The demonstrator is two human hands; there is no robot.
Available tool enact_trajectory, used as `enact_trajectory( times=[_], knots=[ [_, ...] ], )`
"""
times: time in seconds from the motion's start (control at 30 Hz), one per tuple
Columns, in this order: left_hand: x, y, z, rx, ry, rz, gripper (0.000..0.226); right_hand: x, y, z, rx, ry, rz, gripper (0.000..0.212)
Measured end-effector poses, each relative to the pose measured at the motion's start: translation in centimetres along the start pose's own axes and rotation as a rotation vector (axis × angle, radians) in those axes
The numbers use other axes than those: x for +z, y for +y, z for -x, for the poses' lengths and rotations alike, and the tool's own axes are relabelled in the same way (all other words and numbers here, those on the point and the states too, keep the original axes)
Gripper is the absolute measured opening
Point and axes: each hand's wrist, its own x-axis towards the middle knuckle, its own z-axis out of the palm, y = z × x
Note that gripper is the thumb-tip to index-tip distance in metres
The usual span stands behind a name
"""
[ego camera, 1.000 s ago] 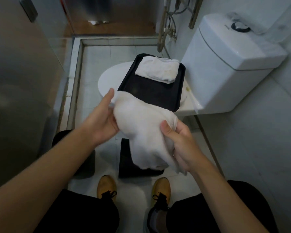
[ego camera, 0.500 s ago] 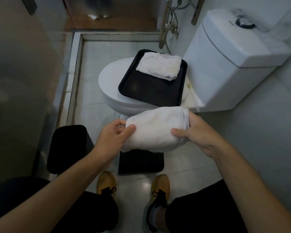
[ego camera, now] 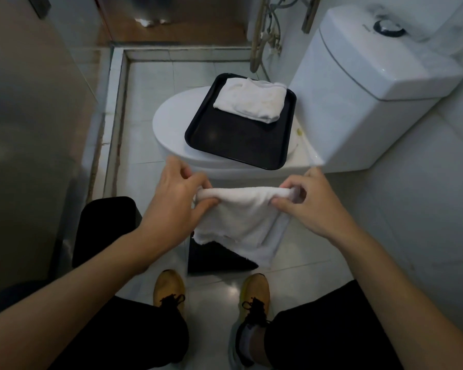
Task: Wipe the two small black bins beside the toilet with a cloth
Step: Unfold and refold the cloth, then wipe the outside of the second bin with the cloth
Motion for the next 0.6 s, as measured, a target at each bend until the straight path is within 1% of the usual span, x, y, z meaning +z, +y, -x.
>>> enact_trajectory(
  times=[0.03,0.1,0.17,0.2,0.23,0.3,0.33,0.37,0.4,0.47,0.5,0.53,0.6],
  knots=[
    [0.1,-0.2,-0.4,-0.027,-0.065,0.134,0.018,-0.1,0.4,-0.3,0.008,-0.035,-0.103,0.017],
    [0.1,-0.6,-1.2,-0.146,-0.215,0.428,0.020,-0.5,1.5,-0.9,0.049,-0.197,-0.453,0.024],
    [0.5,-0.8,-2.2,-0.237,-0.259,0.562,0.024,-0.7,3.1,-1.6,0.123,-0.348,-0.748,0.030],
    [1.0,-0.9,-2.8,-0.271,-0.268,0.613,0.027,-0.5,4.2,-2.1,0.164,-0.422,-0.848,0.040],
    [1.6,-1.2,-3.3,-0.317,-0.285,0.681,0.029,-0.2,5.4,-2.7,0.204,-0.520,-0.945,0.056],
    [3.8,-2.3,-4.3,-0.428,-0.343,0.812,0.029,1.5,8.1,-3.6,0.310,-0.768,-1.147,0.092],
    [5.3,-3.0,-4.6,-0.485,-0.381,0.849,0.028,3.0,9.2,-3.8,0.375,-0.846,-1.221,0.100],
    [7.1,-3.9,-4.7,-0.546,-0.417,0.886,0.028,4.9,10.3,-4.0,0.451,-0.861,-1.247,0.100],
    [9.2,-5.0,-4.5,-0.616,-0.443,0.929,0.029,7.3,11.4,-3.8,0.532,-0.842,-1.254,0.096],
    [13.9,-7.2,-3.5,-0.789,-0.458,1.006,0.028,12.4,13.6,-2.7,0.679,-0.718,-1.259,0.084],
    [16.1,-8.4,-2.7,-0.868,-0.441,1.001,0.027,14.9,14.3,-2.1,0.726,-0.638,-1.230,0.078],
    [18.2,-9.8,-1.9,-0.914,-0.418,0.937,0.025,17.2,14.9,-1.7,0.750,-0.554,-1.179,0.071],
    [21.8,-12.4,0.2,-0.907,-0.413,0.782,0.024,21.1,15.6,-1.0,0.773,-0.363,-1.097,0.054]
  ],
)
